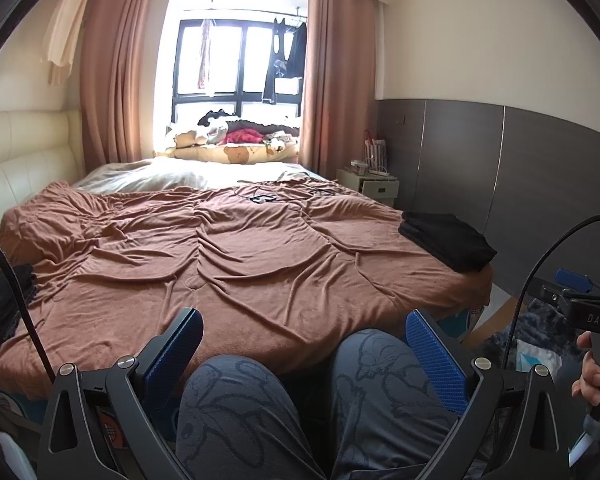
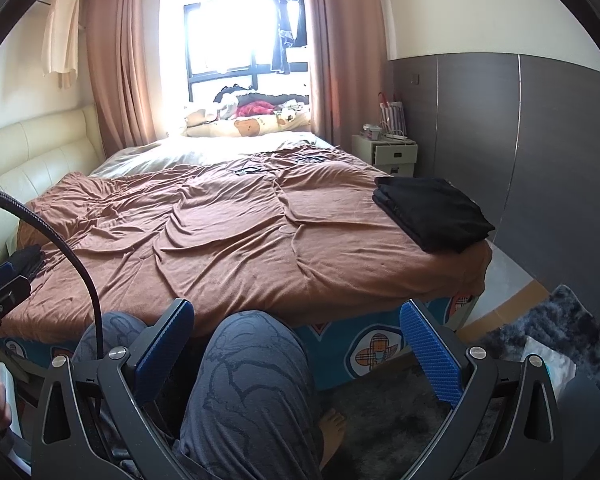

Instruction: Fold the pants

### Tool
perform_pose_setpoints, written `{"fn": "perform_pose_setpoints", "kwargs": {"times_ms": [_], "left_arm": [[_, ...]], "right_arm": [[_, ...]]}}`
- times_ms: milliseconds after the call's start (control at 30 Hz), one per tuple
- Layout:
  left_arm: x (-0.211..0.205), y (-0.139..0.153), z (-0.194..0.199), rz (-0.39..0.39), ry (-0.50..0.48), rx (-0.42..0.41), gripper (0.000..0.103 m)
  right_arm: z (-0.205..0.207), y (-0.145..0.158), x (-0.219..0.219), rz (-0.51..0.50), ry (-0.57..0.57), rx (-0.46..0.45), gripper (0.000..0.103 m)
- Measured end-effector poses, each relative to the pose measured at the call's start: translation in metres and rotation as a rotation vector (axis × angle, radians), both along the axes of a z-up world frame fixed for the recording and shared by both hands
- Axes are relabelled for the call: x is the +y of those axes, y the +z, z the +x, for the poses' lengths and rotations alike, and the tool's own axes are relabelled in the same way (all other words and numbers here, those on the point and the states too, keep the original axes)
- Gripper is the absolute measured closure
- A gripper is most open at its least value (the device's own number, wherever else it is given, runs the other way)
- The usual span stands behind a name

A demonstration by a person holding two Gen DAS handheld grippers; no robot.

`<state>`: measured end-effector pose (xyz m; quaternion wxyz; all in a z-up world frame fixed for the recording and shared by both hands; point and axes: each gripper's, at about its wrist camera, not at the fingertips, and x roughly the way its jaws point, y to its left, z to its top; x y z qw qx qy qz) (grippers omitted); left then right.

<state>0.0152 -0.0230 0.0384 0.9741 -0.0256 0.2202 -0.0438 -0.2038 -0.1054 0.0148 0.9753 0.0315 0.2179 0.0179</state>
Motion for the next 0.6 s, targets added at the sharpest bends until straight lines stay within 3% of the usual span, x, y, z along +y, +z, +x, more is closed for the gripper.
{"fn": "perform_pose_setpoints", "kwargs": {"times_ms": [600], "left_arm": [[-0.0070,0.0015,-0.0036,-0.001,-0.008,-0.002,0.001]], "right_arm": [[0.0006,-0.0018,-0.0027,-0.003,0.004,0.004,0.000]]}}
